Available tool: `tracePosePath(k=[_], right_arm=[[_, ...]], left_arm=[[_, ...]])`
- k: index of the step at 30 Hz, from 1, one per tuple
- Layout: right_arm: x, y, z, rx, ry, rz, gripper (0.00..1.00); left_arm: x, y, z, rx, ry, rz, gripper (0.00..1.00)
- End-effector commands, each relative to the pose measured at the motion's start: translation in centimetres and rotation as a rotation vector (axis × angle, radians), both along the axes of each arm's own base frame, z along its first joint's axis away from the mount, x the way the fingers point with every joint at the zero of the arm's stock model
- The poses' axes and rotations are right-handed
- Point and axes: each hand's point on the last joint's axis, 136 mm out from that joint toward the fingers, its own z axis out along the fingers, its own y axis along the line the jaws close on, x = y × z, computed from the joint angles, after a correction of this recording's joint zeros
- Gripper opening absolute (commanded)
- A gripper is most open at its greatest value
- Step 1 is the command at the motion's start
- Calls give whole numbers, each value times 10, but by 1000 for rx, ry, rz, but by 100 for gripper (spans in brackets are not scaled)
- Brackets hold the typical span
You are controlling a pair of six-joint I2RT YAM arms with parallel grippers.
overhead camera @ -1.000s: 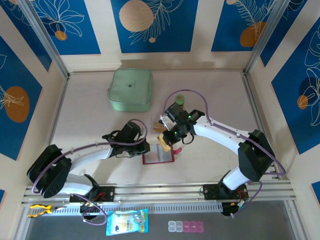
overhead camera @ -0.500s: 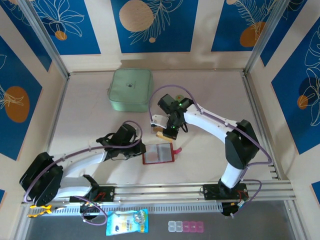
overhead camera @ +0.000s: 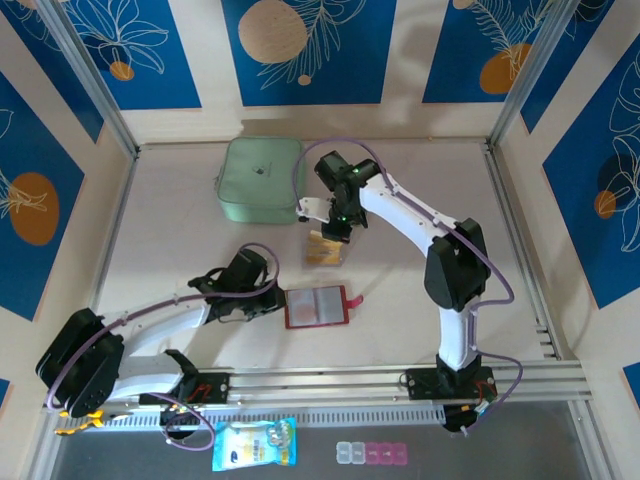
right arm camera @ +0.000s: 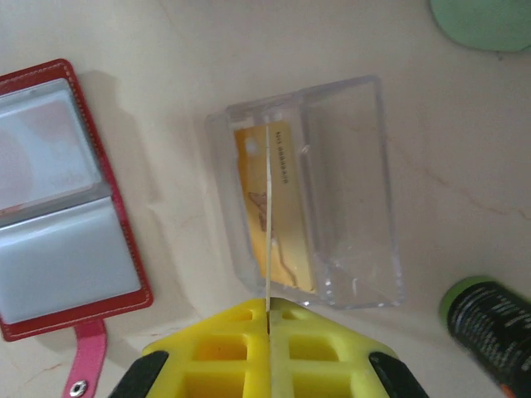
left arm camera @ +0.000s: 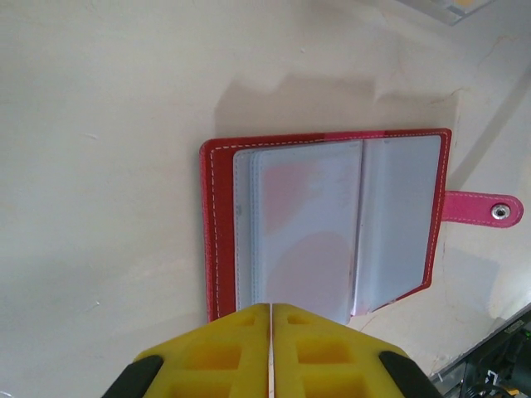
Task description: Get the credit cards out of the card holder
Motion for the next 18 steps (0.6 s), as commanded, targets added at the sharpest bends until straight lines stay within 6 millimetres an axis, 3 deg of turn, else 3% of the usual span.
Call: tracePosePath(k=[1,9,18], right_arm=[[0,0,0,-5,36,46,0],[7,4,-15,0,70,67,0],[-1,5,-40,-19,130,71,3]], left_arm=[[4,6,-2,17,-5,0,9],[7,8,-3,18,4,-1,9],[6,11,-6,21,17,-4,9]])
